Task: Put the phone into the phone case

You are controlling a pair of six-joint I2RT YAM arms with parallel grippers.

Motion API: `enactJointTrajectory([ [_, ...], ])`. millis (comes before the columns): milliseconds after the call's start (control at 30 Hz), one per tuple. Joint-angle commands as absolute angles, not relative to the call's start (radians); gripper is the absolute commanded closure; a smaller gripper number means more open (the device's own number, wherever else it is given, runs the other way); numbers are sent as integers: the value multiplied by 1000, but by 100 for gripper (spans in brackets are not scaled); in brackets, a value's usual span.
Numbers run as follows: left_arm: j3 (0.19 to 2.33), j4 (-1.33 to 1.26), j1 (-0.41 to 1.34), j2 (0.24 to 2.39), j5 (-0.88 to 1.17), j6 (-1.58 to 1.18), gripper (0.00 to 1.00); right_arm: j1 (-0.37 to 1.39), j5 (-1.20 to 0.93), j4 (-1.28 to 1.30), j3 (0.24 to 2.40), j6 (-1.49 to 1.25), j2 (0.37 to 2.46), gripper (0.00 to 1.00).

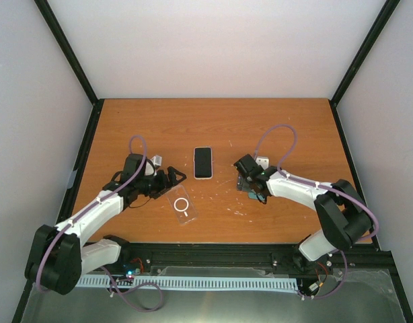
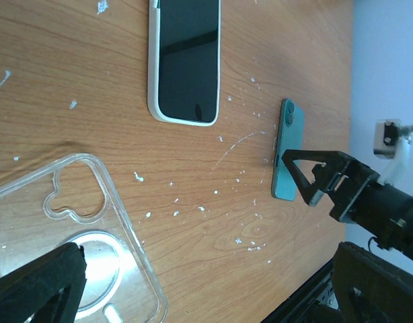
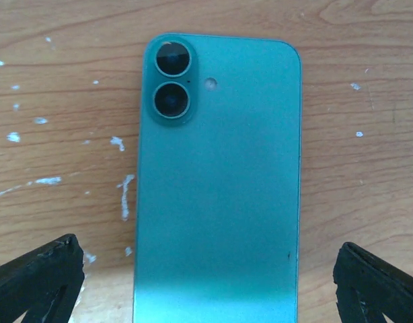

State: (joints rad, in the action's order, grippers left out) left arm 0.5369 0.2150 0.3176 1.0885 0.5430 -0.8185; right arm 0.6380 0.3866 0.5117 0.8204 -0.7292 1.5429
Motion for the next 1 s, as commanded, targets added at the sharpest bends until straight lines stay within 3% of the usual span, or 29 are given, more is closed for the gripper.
enactJointTrajectory([
  [0,553,261,303,1039,533,-763,0,607,407,520,851,-724,1594,0],
  [333,506,232,287,1011,574,-761,1,581,318,449,786,-762,1642,0],
  [533,499,227,286,999,586,-770,1,581,300,417,747,-755,1643,5],
  [967,531,236,273,988,606,-780,6,585,192,369,683,-698,1589,30],
])
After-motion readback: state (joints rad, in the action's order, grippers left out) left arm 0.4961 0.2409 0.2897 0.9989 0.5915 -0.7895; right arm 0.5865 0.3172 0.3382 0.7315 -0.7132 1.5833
